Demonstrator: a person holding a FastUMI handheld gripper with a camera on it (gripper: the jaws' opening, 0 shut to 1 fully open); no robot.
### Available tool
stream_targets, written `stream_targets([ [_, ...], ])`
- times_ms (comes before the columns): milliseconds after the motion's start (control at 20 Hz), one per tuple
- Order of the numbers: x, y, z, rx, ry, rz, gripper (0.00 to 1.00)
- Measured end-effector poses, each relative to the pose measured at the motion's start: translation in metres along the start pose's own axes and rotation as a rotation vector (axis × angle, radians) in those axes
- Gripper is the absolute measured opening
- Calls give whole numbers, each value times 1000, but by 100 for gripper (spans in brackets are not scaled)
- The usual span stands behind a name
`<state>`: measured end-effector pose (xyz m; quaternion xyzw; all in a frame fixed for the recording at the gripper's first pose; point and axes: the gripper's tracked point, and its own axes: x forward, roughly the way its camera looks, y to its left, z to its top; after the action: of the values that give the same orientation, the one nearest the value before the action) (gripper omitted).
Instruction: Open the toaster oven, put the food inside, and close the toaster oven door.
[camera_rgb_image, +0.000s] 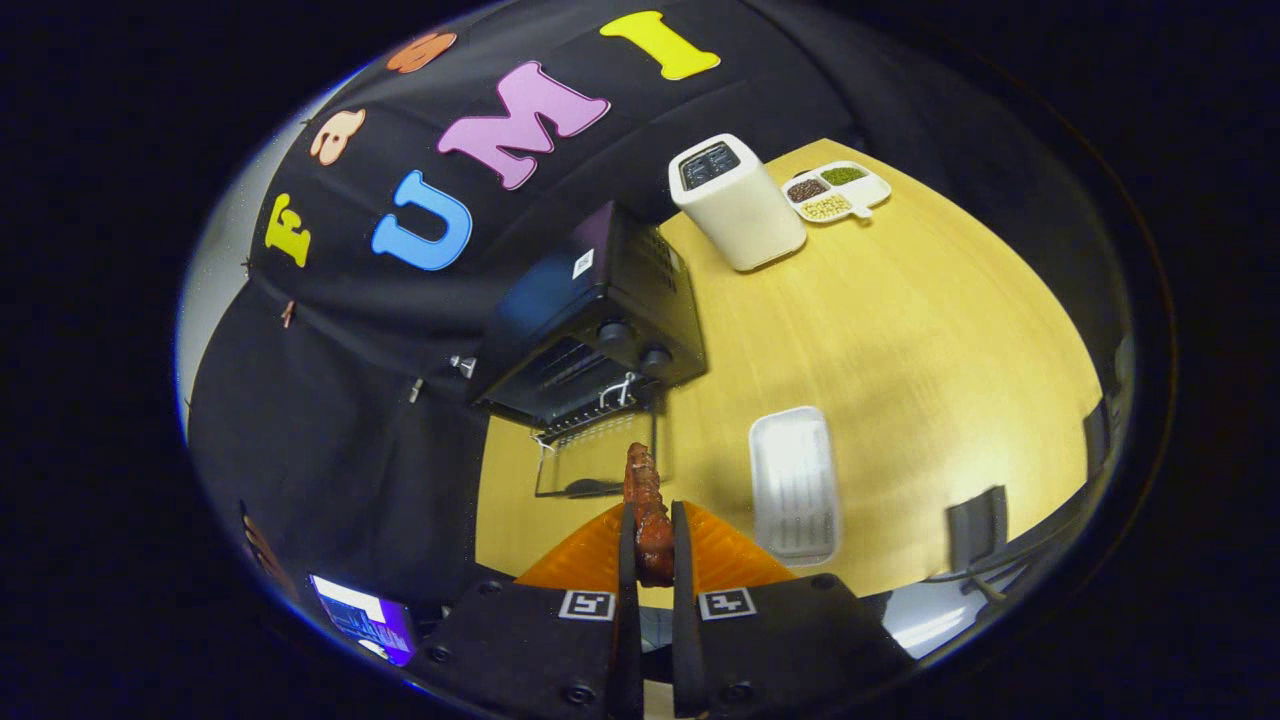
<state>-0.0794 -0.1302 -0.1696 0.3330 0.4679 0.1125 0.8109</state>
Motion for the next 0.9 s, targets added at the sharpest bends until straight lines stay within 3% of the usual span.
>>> stream_targets([
  [450, 68, 95, -61, 61, -50, 90, 16],
  [900, 175, 139, -48, 96, -194, 137, 16],
])
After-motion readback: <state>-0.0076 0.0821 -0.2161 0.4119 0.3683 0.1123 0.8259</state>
